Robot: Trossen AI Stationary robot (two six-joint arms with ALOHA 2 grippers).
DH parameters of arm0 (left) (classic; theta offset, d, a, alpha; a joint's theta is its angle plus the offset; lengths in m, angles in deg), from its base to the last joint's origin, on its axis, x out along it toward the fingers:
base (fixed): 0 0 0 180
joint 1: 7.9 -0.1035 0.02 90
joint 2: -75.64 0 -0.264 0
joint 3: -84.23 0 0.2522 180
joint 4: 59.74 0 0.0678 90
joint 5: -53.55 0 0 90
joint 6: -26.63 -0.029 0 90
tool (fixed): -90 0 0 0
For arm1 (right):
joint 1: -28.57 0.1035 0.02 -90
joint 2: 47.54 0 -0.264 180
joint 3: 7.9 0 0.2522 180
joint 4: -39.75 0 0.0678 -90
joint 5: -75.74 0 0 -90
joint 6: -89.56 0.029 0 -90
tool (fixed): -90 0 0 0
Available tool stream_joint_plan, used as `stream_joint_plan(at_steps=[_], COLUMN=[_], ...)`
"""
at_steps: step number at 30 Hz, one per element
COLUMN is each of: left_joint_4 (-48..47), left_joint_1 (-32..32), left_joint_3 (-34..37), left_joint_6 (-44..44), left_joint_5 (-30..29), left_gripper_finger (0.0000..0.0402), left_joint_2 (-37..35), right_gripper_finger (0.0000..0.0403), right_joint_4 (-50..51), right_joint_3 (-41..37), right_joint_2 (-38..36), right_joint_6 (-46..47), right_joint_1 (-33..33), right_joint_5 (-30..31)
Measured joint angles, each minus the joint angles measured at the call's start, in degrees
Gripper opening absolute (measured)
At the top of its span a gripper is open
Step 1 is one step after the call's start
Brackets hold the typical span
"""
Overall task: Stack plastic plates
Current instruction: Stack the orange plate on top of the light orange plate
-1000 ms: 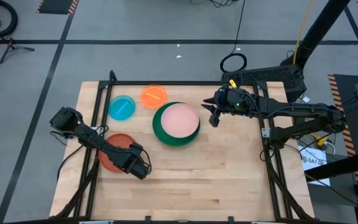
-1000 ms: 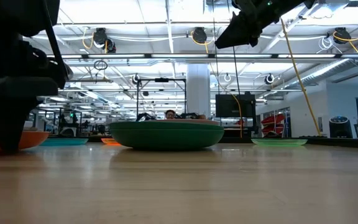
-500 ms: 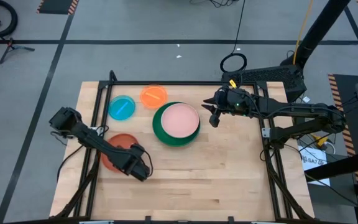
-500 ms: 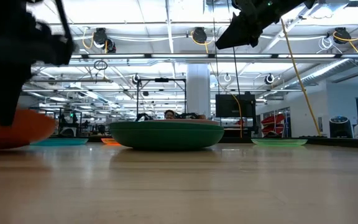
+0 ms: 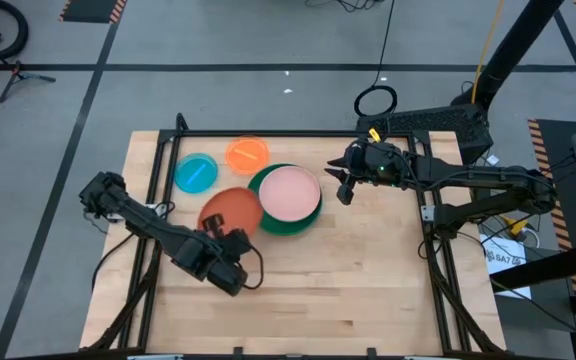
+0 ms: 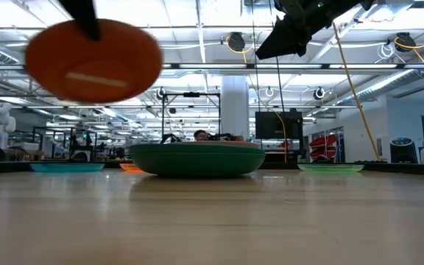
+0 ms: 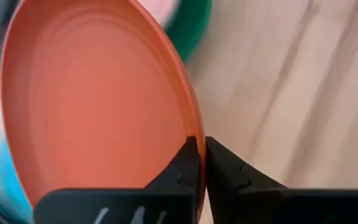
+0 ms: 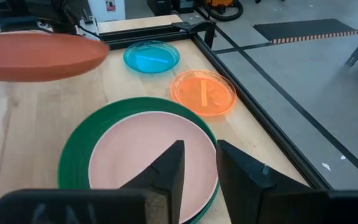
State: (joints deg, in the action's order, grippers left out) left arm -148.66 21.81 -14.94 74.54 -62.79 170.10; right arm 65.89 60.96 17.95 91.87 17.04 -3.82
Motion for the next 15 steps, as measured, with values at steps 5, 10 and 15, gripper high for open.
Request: stream_joint_plan(at_steps=[5, 10, 15], left_joint_4=[6.2, 18.1, 22.7], left_joint_1=[-3.0, -7.5, -13.6], left_joint_3=[-0.1, 0.8, 0.8], left_joint_6=[-21.1, -44.2, -54.9], left_joint_5=[-3.8, -2.6, 3.7], left_gripper_finger=[0.0012, 0.0012, 0.0011], left_joint_2=[0.0, 0.1, 0.7], right_gripper_finger=[0.0089, 0.0089, 0.0089], right_joint_4=[0.0, 0.3, 1.9], right_joint_3=[0.0, 0.0, 0.0], right_joint_2=[0.0, 0.0, 0.0], right_joint_6=[-0.4, -0.7, -2.0], right_joint_1=[0.0, 0.0, 0.0], right_joint_5=[0.0, 0.0, 0.0])
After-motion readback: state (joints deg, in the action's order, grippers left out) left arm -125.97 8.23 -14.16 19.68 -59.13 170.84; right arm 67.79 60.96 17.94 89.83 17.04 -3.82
